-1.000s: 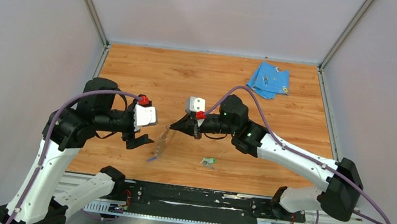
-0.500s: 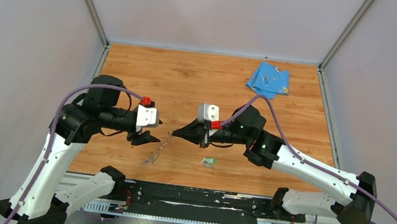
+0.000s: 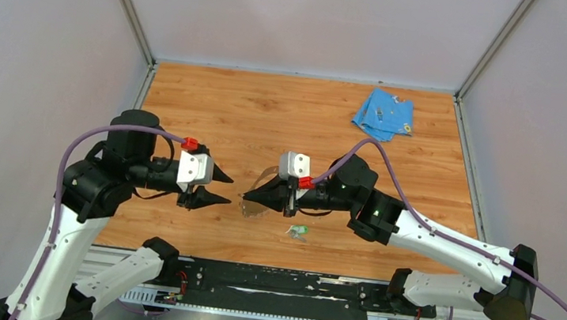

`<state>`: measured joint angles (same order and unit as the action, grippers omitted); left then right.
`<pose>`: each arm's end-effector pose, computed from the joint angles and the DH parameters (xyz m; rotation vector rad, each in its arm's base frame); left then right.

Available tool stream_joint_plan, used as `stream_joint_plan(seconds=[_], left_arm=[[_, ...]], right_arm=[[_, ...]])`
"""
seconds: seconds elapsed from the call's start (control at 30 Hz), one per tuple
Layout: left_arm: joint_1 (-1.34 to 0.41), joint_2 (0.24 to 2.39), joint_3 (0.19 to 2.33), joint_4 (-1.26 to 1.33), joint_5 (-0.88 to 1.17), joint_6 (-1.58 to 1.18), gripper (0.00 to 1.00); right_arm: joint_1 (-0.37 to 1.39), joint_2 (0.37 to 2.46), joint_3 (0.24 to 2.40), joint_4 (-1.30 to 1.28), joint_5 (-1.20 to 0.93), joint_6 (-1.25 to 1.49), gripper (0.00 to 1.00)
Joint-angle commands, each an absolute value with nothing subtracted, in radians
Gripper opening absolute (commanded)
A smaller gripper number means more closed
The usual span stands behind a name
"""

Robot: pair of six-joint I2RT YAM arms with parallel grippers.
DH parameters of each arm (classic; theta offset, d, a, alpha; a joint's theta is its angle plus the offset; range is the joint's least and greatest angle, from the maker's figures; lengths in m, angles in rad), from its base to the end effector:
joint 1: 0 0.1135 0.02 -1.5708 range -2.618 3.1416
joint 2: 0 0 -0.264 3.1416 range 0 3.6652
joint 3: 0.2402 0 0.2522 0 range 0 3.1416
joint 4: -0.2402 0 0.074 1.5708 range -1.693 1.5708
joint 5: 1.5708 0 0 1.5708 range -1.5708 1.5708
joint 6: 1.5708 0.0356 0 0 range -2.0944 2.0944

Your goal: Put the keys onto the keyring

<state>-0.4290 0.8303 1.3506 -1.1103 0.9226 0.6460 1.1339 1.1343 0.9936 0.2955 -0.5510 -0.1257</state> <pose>0.0827 -0.0691 0.4291 1.4376 1.4049 -0.8477 0.0942 0.2457 0.3939 -1.2653 0.9072 1.2001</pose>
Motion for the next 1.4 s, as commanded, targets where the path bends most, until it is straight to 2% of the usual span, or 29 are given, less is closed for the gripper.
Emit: stream_joint_plan(seconds=[0.0,0.13,0.37,0.5,0.83,0.9,1.0,1.07,1.3,1.33,1.37], left_arm=[[-0.436,0.814,1.316,-1.089,0.956,0.655,0.46],[-0.436,0.825,1.313,-1.069,0.975,0.646,0.43],[-0.441,0.834,1.308,-1.049,1.011,0.612,0.31],[-0.446,0.814,1.286,-1.049,1.014,0.594,0.20],[-0.460,0.821,1.259,-1.049,1.011,0.610,0.20],[-0.460,0.836,1.271,-1.049,1.014,0.612,0.18],[-0.460,0.846,1.294,-1.049,1.004,0.616,0.10],[-0.460,0.849,1.308,-1.048,0.999,0.615,0.10],[-0.460,0.838,1.314,-1.045,1.023,0.590,0.22],[-0.460,0.836,1.312,-1.045,1.028,0.590,0.19],[-0.460,0.834,1.307,-1.044,1.032,0.591,0.05]], right_arm=[[1.152,1.116,1.018,0.345,-0.538,-0.088,0.00],[1.159,1.132,1.030,0.337,-0.534,-0.084,0.00],[1.164,1.163,1.058,0.340,-0.527,-0.081,0.00],[1.169,1.170,1.070,0.341,-0.529,-0.075,0.00],[1.186,1.171,1.096,0.318,-0.532,-0.081,0.00],[1.186,1.177,1.098,0.314,-0.535,-0.083,0.00],[1.190,1.187,1.108,0.302,-0.545,-0.088,0.00],[1.190,1.193,1.115,0.288,-0.549,-0.091,0.00],[1.193,1.197,1.122,0.255,-0.542,-0.092,0.00],[1.193,1.198,1.124,0.254,-0.540,-0.090,0.00],[1.194,1.199,1.126,0.253,-0.541,-0.088,0.00]])
